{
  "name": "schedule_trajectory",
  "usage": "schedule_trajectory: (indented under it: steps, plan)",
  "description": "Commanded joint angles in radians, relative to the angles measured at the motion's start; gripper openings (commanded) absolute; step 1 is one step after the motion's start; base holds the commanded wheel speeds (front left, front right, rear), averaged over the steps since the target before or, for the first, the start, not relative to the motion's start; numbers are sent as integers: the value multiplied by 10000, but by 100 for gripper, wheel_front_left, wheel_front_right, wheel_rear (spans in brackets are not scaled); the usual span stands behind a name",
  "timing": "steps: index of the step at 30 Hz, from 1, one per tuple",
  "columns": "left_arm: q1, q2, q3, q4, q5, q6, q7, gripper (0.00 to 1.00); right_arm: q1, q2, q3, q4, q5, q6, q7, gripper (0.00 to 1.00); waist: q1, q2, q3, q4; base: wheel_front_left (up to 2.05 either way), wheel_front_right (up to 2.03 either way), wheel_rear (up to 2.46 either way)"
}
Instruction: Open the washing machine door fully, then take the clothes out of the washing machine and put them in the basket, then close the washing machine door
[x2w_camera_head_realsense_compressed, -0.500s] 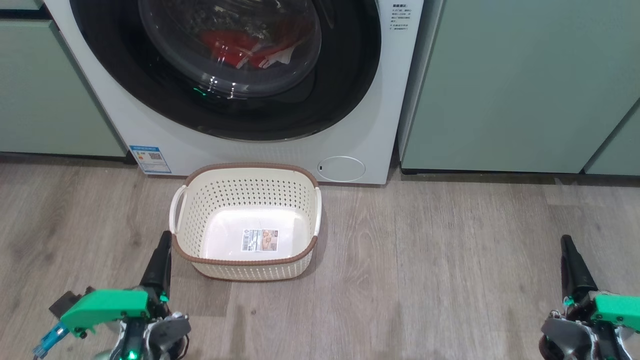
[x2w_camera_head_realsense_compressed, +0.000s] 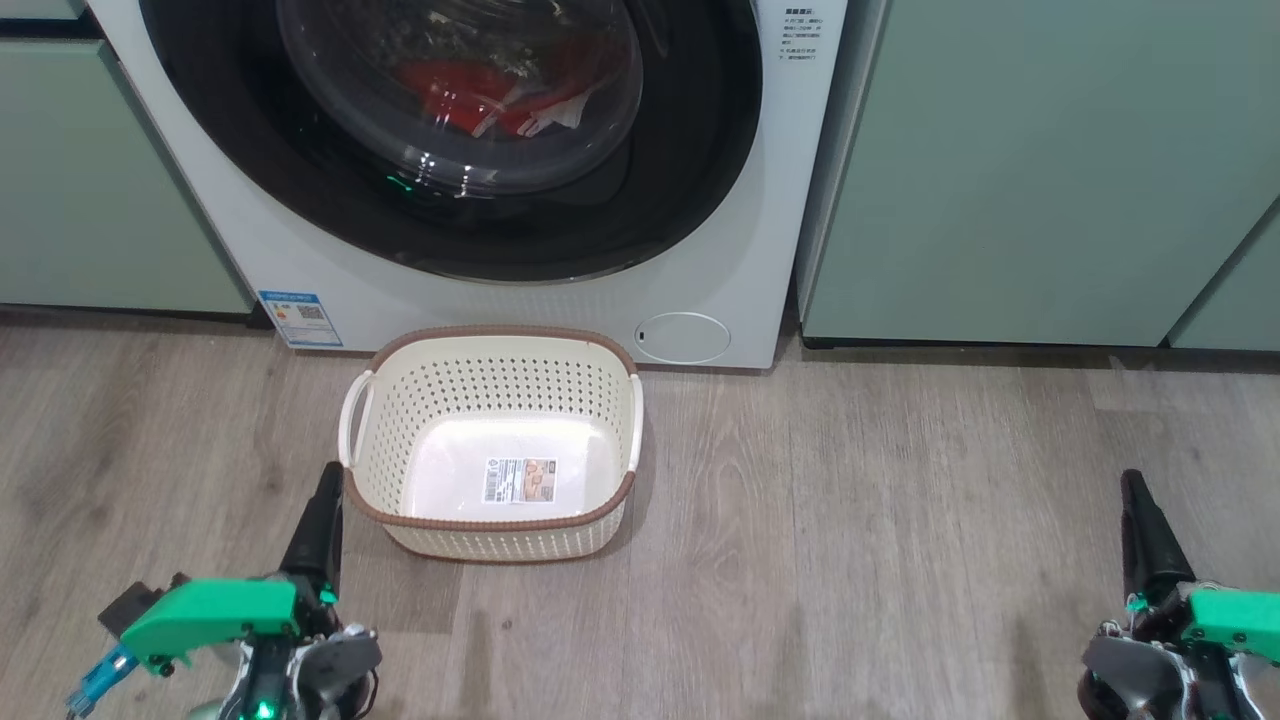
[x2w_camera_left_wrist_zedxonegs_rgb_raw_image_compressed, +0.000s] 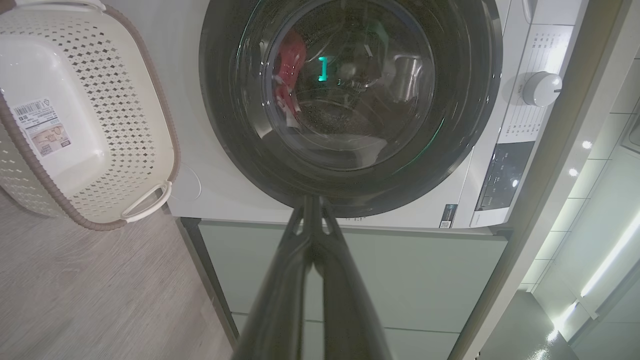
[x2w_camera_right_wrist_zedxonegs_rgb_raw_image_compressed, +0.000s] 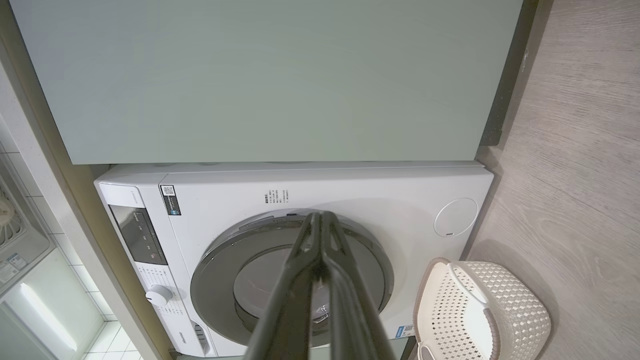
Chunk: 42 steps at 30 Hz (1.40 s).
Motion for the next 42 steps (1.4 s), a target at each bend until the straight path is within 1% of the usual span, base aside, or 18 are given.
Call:
schedule_trajectory:
  steps: [1, 42]
  plan:
    - [-558, 53, 325, -333, 43, 6, 70, 0, -461, -67, 186, -359, -106, -6, 64, 0, 0, 0, 0, 0, 0, 0, 0]
    - [-558, 53, 323, -333, 40, 6, 68, 0, -461, -65, 182, -358, -109, -6, 67, 0, 0, 0, 0, 0, 0, 0, 0]
